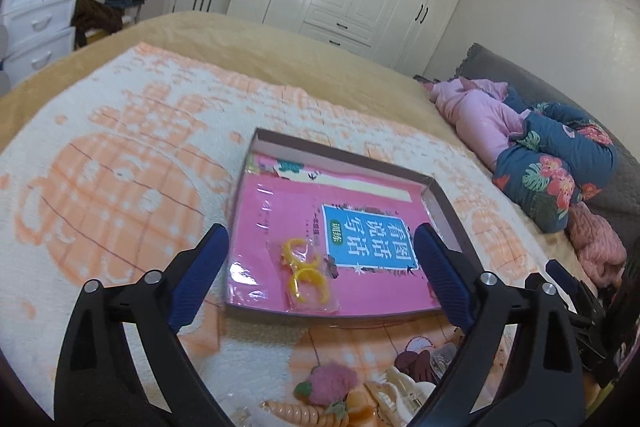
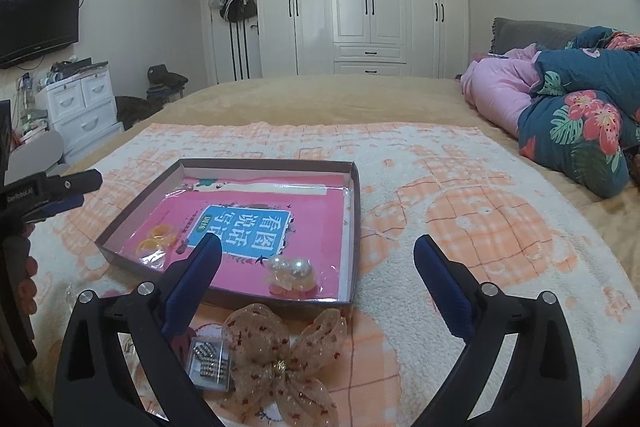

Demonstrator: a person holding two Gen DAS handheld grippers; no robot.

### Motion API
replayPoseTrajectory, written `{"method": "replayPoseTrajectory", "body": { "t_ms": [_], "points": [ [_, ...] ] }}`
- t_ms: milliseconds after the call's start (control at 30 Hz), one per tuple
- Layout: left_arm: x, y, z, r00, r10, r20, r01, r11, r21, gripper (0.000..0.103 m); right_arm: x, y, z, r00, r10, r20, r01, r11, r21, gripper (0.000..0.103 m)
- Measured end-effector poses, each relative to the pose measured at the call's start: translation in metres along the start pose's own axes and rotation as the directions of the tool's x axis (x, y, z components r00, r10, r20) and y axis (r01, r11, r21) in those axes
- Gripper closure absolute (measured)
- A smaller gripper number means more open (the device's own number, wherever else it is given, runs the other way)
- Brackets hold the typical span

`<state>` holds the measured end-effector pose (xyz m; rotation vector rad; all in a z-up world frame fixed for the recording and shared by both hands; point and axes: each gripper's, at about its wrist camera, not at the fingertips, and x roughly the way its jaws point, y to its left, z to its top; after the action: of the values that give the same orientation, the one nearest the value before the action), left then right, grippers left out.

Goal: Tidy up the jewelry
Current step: 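Pull both tools back from the box toward the remaining items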

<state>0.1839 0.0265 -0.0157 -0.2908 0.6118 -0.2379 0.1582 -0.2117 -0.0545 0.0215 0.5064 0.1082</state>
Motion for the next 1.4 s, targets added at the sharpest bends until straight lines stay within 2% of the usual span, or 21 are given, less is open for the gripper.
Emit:
{"method": "replayPoseTrajectory", "body": {
  "t_ms": [100, 400, 600, 1033, 1400],
  "points": [
    [-0.010, -0.001, 0.001, 1.000, 0.000, 0.019, 0.000, 1.000, 0.003, 0.012, -0.006, 0.000, -0.002, 1.000, 0.007, 0.001, -0.007, 1.000, 0.006, 0.009],
    [-0.041, -0.009, -0.005, 0.997, -0.016, 0.080, 0.015, 1.000, 0.018, 0.012, -0.033, 0.001, -0.006, 0.999, 0.022, 0.042, -0.021, 1.000, -0.004, 0.009],
    [-0.055, -0.013, -0.016, 0.996, -0.017, 0.091, 0.013, 0.999, 0.042, 0.012, -0.051, 0.007, -0.012, 0.998, 0.039, 0.057, -0.037, 0.999, -0.039, 0.008],
    [-0.071, -0.022, -0.042, 0.997, -0.029, 0.071, 0.024, 0.997, 0.076, 0.012, -0.078, 0.024, -0.033, 0.995, 0.084, 0.047, -0.077, 0.989, -0.123, 0.008],
    [-0.074, -0.021, -0.072, 1.000, -0.013, -0.010, 0.014, 0.994, 0.104, 0.012, -0.089, 0.024, -0.052, 0.996, 0.091, 0.013, -0.088, 0.984, -0.157, 0.008]
  ]
}}
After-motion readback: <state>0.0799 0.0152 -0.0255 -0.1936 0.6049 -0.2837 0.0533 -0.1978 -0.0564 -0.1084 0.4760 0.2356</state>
